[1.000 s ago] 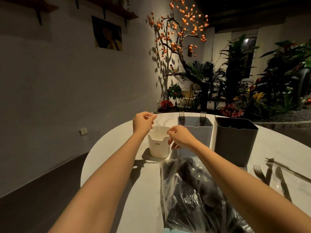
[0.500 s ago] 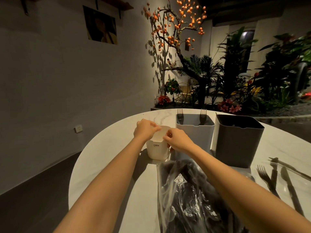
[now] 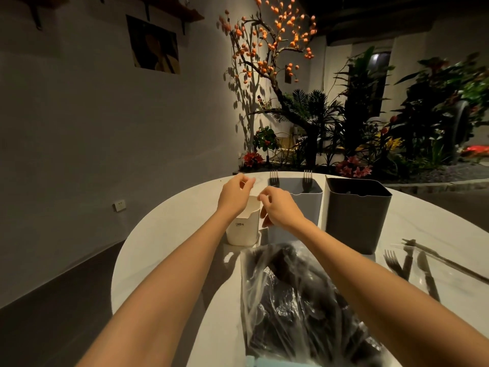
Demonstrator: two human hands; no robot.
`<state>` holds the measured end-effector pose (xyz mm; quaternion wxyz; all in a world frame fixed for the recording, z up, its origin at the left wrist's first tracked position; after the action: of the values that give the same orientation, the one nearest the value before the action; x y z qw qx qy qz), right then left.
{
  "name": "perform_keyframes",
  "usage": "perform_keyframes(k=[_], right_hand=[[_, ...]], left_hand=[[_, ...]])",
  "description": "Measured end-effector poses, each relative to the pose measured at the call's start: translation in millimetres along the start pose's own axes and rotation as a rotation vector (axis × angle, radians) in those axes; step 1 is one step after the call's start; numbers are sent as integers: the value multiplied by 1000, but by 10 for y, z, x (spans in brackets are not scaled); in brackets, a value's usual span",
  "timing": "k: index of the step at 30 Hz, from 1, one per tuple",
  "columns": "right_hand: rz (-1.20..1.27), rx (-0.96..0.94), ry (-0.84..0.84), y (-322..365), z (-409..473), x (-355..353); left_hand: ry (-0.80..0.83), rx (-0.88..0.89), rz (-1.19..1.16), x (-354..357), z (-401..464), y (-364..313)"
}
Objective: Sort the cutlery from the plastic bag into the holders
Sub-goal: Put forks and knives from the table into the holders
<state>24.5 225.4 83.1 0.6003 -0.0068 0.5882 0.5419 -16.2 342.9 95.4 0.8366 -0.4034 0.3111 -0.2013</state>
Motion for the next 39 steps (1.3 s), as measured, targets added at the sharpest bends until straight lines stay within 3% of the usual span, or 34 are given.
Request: perform_keyframes(k=[10, 25, 39], right_hand=[[-58, 78, -98, -123, -507, -617], [-59, 254, -236, -922, -1317, -1350], [-337, 493, -240, -2091, -1600, -1755]], left_hand=[[103, 102, -99, 416, -461, -558], [328, 143, -191, 1431, -1217, -1208], [607, -25, -47, 2601, -1503, -1171]])
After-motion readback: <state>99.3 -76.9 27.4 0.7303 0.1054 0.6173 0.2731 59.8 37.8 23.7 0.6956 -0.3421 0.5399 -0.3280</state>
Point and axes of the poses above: each hand's wrist, its own z-axis towards the middle knuckle, its own x-axis out of the palm, y = z × x, the point moved 8 cm from there along z, towards the middle knuckle, and after that the axes turned 7 degrees about -z, right-handed, at the moved point
